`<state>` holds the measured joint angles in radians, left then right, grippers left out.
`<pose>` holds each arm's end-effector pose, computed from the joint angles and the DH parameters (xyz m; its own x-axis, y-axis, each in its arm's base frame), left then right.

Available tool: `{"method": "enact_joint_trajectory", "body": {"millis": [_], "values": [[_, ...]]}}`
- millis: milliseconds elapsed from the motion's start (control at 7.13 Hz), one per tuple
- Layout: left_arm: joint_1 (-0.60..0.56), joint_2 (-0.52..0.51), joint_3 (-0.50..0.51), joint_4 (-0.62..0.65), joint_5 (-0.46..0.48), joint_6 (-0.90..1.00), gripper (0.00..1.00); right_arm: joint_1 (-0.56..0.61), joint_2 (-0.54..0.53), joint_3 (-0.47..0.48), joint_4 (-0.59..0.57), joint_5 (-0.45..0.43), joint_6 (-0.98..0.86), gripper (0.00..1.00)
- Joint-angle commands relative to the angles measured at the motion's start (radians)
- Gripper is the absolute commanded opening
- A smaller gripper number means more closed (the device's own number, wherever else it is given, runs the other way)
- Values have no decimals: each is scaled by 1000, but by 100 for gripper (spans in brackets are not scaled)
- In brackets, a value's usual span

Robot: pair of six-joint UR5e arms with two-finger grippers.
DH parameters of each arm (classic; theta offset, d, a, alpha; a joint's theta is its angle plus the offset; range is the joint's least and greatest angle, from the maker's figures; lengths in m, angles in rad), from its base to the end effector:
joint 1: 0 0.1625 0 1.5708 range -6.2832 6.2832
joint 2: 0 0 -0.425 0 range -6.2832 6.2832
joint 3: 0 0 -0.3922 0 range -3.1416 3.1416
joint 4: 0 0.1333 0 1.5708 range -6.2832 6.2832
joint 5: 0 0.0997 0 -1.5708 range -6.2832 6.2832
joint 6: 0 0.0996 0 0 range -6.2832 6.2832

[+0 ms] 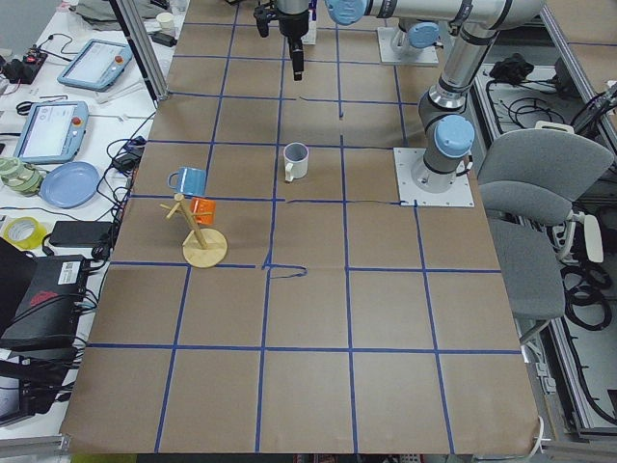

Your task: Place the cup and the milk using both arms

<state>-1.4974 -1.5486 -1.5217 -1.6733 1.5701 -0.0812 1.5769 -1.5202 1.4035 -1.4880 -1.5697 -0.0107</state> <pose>-0.0979 -0.4868 0.5127 -0.9881 -0.1540 -0.0018 -0.1539 0.9876 0.0312 0.1365 -0.5132 0.5365 -0.9999 -0.0168 -0.0007 -0.0168 0.9993 -0.0339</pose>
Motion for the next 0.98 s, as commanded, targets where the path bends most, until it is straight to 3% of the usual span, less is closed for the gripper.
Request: {"method": "enact_joint_trajectory", "body": {"millis": [0,841], "values": [[8,-4,0,10,1,6,100,0,0,0,0,0,0,100],[6,-11,-2,14,1,4,100,0,0,2,2,0,-2,100]]}}
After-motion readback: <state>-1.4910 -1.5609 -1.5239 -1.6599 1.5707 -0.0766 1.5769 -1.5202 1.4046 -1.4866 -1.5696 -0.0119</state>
